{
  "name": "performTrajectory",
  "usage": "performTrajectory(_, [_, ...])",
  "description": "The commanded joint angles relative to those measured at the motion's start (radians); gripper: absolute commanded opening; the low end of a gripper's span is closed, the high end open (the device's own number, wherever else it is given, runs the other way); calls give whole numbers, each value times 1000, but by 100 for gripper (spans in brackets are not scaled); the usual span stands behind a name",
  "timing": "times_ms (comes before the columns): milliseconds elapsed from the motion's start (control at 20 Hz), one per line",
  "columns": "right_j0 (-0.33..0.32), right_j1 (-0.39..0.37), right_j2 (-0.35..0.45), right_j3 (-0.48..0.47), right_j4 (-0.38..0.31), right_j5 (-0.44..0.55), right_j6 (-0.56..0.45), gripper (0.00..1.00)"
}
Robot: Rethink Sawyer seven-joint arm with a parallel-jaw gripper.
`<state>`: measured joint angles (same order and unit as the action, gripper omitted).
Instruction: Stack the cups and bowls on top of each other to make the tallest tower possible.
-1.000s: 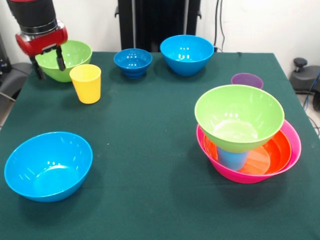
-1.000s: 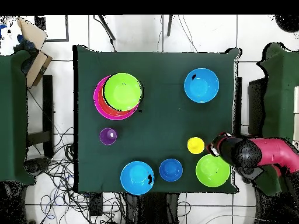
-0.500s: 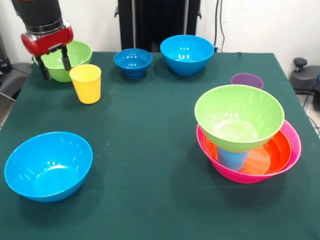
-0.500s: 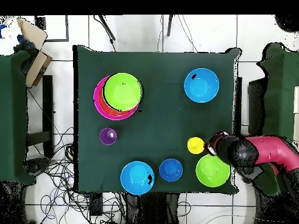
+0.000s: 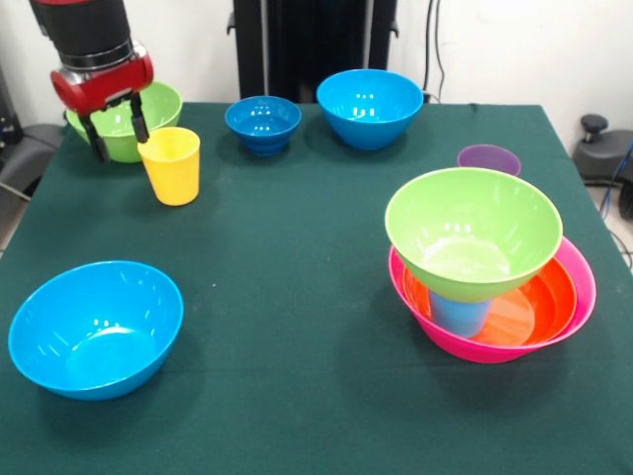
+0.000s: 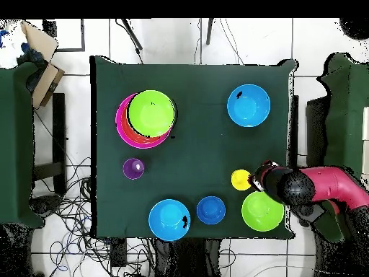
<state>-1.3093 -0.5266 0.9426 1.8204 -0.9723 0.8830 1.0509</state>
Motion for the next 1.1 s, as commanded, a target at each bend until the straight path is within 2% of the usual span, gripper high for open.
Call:
performTrajectory(50, [68, 90, -4, 23, -43, -80, -225, 100])
performTrajectory(450, [76, 135, -36, -1, -75, -112, -219, 100])
performTrajectory(1100, [97, 102, -90, 20, -111, -107, -179, 100])
